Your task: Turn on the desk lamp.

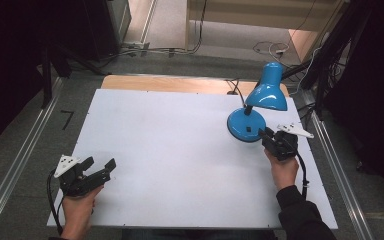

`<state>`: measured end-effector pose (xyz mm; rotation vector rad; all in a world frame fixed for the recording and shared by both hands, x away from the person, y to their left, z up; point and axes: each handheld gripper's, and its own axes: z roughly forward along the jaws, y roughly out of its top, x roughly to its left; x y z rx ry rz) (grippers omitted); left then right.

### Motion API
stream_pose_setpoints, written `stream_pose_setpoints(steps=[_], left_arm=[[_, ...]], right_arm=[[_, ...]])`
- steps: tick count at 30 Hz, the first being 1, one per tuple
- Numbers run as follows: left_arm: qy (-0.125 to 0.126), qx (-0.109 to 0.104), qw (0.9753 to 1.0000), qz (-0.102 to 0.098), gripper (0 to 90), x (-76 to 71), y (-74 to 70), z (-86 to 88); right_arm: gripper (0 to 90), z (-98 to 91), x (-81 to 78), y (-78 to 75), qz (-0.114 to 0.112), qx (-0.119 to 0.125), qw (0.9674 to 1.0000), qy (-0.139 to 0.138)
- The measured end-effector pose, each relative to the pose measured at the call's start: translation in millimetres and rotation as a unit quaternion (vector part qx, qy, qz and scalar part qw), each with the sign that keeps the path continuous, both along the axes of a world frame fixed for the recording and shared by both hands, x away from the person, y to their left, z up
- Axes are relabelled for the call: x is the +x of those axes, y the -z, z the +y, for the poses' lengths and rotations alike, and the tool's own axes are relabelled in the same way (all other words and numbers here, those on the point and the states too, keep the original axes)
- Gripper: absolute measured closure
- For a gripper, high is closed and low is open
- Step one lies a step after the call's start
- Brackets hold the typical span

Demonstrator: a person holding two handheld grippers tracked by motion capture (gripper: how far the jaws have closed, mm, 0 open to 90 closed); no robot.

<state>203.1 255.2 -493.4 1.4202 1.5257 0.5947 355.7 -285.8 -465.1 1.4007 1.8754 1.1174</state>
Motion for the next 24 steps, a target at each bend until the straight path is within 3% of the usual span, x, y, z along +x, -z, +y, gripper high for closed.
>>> stream_pose_setpoints(steps=[11,17,24], left_arm=[[0.0,-0.001,1.0,0.001,17.2,0.0,0.4,0.4],[-0.001,-0.001,1.0,0.002,17.2,0.2,0.7,0.5],[-0.002,-0.003,1.0,0.003,17.2,0.1,1.1,1.2]], right_arm=[[86.9,9.2,11.6,4.1,0.006,-0.009,0.9999,-0.013],[87.2,17.0,19.5,7.7,0.007,-0.018,0.9997,-0.013],[87.2,22.9,29.3,12.2,0.013,-0.013,0.9998,-0.007]])
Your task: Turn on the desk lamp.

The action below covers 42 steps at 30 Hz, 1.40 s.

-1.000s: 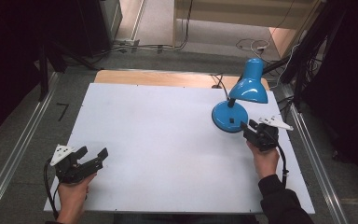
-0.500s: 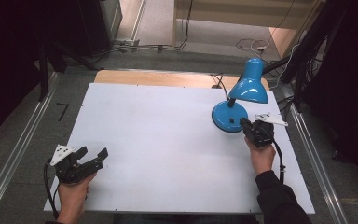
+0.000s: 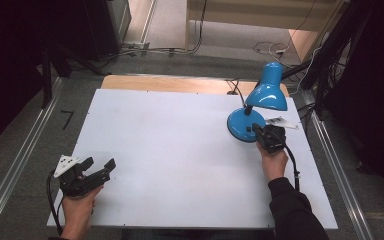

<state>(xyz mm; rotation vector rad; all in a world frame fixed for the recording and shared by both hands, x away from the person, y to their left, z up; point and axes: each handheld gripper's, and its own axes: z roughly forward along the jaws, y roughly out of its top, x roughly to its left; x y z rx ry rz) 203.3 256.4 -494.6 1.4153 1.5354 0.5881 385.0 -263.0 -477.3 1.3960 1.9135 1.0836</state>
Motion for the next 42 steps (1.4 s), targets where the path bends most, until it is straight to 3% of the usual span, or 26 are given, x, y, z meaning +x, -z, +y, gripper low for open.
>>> stream_pose_setpoints(steps=[17,42], left_arm=[[-0.002,-0.002,1.0,0.001,17.2,0.4,0.5,0.5],[-0.002,-0.002,1.0,0.002,17.3,0.2,0.6,0.9]], right_arm=[[87.2,2.7,14.4,11.6,0.017,0.001,0.9998,0.01],[87.2,4.8,17.2,17.0,0.022,-0.011,0.9997,0.007]])
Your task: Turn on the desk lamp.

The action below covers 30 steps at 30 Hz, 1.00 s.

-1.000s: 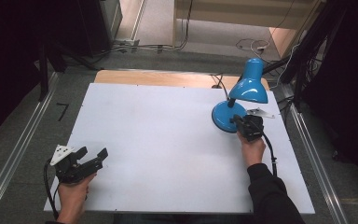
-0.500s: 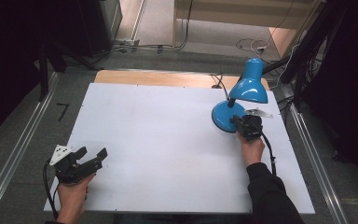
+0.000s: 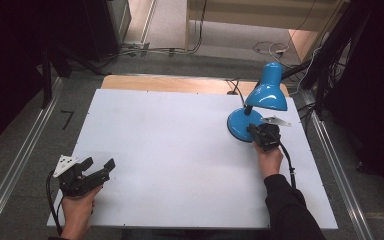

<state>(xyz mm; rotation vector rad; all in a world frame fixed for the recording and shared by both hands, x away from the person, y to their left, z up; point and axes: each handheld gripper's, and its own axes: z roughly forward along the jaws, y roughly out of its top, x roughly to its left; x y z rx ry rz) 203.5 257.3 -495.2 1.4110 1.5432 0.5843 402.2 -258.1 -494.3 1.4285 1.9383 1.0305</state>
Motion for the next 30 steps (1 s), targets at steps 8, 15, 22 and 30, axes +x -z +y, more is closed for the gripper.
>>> stream_pose_setpoints(steps=[8,15,22,30], left_arm=[[-0.001,0.0,1.0,-0.001,17.3,-0.4,-0.2,0.0],[-0.001,0.0,1.0,-0.001,17.3,-0.5,-0.3,0.0],[-0.002,-0.002,1.0,-0.001,17.3,-1.0,-0.4,0.3],[-0.002,-0.001,1.0,0.0,17.3,-1.0,-0.3,0.4]], right_arm=[[87.2,0.8,-0.4,0.1,-0.003,-0.006,1.0,0.0],[87.3,2.1,-1.1,0.5,-0.004,-0.014,0.9999,0.0],[87.3,2.7,-1.3,1.2,-0.01,-0.029,0.9995,0.0],[87.3,3.5,-2.3,1.4,-0.015,-0.042,0.999,0.001]])
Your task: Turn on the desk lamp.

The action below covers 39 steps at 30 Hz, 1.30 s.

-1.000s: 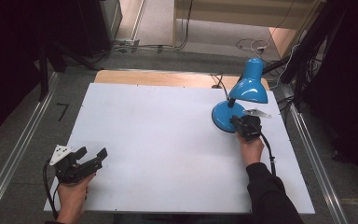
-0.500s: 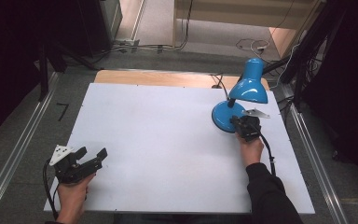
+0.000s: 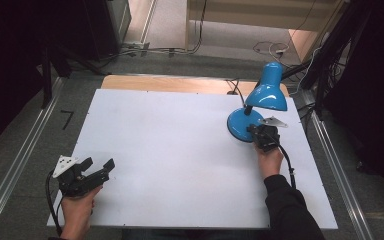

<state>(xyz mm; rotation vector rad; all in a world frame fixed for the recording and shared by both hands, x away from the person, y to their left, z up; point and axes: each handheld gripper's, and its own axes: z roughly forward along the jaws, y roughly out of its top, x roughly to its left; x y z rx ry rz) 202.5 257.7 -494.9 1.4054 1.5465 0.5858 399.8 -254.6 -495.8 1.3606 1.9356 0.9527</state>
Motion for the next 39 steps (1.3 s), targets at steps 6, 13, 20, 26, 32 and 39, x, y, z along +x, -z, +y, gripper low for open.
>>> stream_pose_setpoints(steps=[6,13,20,26,32,39], left_arm=[[0.0,0.001,1.0,0.001,17.3,0.3,0.2,-0.3],[-0.001,0.001,1.0,0.001,17.3,0.0,0.0,-0.4],[0.0,0.0,1.0,-0.001,17.3,-0.6,-0.5,-0.7],[-0.001,-0.002,1.0,0.0,17.4,-0.6,-0.1,0.6],[0.0,-0.001,1.0,0.0,17.3,0.1,0.1,0.2],[-0.001,-0.002,1.0,0.0,17.3,0.3,0.2,-0.1]], right_arm=[[87.4,0.8,-0.5,0.2,-0.002,-0.006,1.0,-0.002],[87.4,2.8,-1.7,0.5,-0.008,-0.02,0.9997,-0.005],[87.5,9.5,-5.7,1.7,-0.015,-0.044,0.9989,-0.01],[87.4,7.8,-5.2,1.1,-0.01,-0.036,0.9992,-0.011],[87.3,5.3,-4.3,0.4,-0.003,-0.018,0.9998,-0.009],[87.3,4.3,-3.7,0.1,-0.001,-0.012,0.9999,-0.007]])
